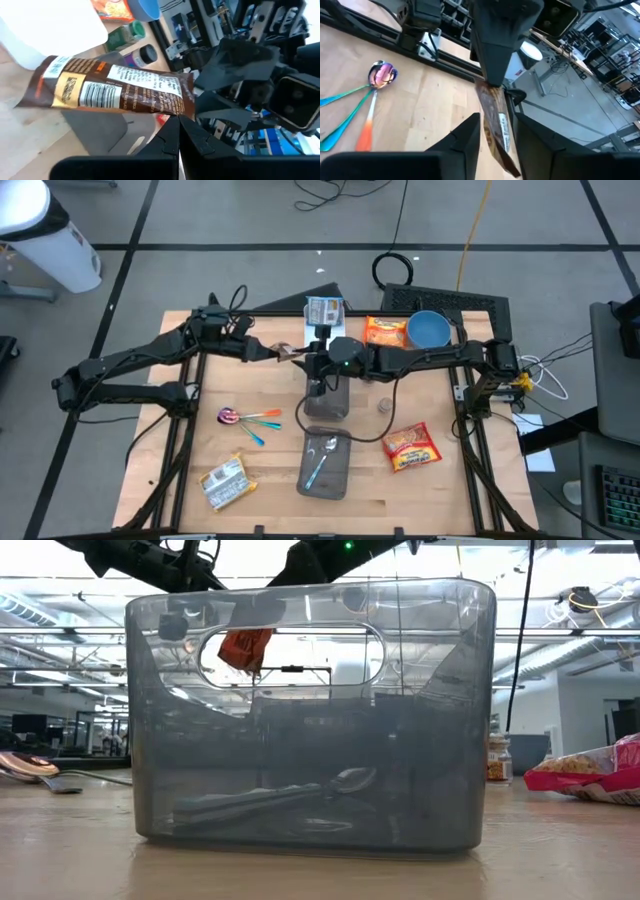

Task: Pick & Place Food Item
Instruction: Put the orange seasoning pack into the top black bin

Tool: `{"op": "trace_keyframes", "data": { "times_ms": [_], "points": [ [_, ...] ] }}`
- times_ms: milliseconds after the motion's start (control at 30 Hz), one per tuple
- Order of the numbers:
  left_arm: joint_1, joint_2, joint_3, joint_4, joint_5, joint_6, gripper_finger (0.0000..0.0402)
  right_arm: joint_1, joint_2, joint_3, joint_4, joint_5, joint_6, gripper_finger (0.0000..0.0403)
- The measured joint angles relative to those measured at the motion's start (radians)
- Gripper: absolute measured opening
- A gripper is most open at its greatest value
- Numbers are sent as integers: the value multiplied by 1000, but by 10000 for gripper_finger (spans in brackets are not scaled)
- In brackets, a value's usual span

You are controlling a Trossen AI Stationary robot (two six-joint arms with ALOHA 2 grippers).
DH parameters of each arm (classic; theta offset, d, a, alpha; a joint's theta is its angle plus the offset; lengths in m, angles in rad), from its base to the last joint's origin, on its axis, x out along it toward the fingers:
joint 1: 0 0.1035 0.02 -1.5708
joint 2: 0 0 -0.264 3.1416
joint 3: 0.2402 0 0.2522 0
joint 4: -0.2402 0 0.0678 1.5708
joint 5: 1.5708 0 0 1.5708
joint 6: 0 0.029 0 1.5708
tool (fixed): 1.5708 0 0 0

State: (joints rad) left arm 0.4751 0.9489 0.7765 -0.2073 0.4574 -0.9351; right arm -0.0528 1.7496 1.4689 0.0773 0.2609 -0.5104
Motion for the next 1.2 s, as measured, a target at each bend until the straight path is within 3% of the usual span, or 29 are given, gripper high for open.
{"op": "trace_keyframes", "data": {
  "times_ms": [567, 833, 1200],
  "points": [
    [0, 0, 0, 48, 23, -14, 2, 0, 0, 0, 1, 3, 0, 4],
    [0, 0, 0, 48, 11, 4, 7, 2, 0, 0, 4, 50, 1, 1],
    [8, -1, 1, 49, -31, 159, 20, 7, -26, -2, 4, 31, 53, 0]
  ]
}}
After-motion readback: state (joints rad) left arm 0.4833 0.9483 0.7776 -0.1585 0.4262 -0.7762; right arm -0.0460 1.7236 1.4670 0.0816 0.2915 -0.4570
